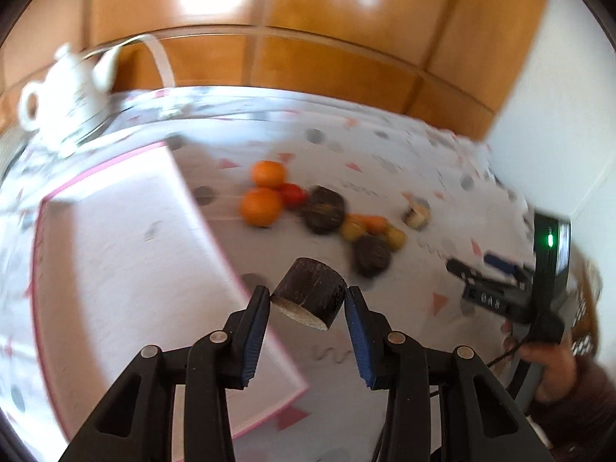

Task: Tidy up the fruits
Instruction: 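Carry the root piece into the pink tray and release it, then grasp the orange carrot with the right tool and lift it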

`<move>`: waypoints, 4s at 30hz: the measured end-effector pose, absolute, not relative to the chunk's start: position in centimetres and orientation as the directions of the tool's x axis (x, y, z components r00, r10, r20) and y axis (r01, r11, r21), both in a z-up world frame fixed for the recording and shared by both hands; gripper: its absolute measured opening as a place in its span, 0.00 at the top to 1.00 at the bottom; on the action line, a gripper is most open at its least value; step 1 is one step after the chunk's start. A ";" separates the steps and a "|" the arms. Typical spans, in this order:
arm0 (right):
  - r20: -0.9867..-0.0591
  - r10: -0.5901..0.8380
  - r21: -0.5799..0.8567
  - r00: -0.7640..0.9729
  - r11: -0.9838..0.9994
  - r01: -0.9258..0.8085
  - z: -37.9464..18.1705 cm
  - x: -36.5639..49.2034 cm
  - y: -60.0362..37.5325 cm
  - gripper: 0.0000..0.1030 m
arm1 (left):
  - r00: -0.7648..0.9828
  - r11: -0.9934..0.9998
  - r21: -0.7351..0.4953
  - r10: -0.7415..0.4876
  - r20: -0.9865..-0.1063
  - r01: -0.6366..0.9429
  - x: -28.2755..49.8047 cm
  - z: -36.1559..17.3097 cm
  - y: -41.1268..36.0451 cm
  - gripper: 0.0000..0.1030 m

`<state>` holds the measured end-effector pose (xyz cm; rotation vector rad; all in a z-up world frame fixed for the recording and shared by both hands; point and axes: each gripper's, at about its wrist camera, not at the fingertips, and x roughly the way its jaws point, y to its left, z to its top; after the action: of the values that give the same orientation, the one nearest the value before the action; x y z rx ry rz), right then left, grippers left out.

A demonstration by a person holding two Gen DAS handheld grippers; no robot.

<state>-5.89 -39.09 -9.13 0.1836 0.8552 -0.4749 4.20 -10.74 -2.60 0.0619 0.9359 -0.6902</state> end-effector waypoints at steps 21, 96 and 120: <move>-0.766 -0.013 0.165 0.642 0.962 0.216 -7.8 -1.6 -34.6 0.65 | 0.528 0.944 -0.270 -0.330 -0.783 0.189 11.6 -4.7 0.8 0.61; -0.778 0.015 0.064 0.628 0.996 0.055 -3.8 2.2 -32.7 0.73 | 0.620 0.960 -0.254 -0.127 -0.774 -0.120 3.6 -3.7 8.5 0.30; -0.820 0.291 0.086 0.493 0.914 -0.398 -5.3 7.0 -13.5 0.73 | 0.620 0.955 -0.257 -0.113 -0.776 -0.147 3.4 -3.9 9.8 0.28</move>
<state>7.01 -13.47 -5.28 -0.1206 0.9694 0.4191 3.42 9.81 -3.92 -0.3110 0.9059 0.0198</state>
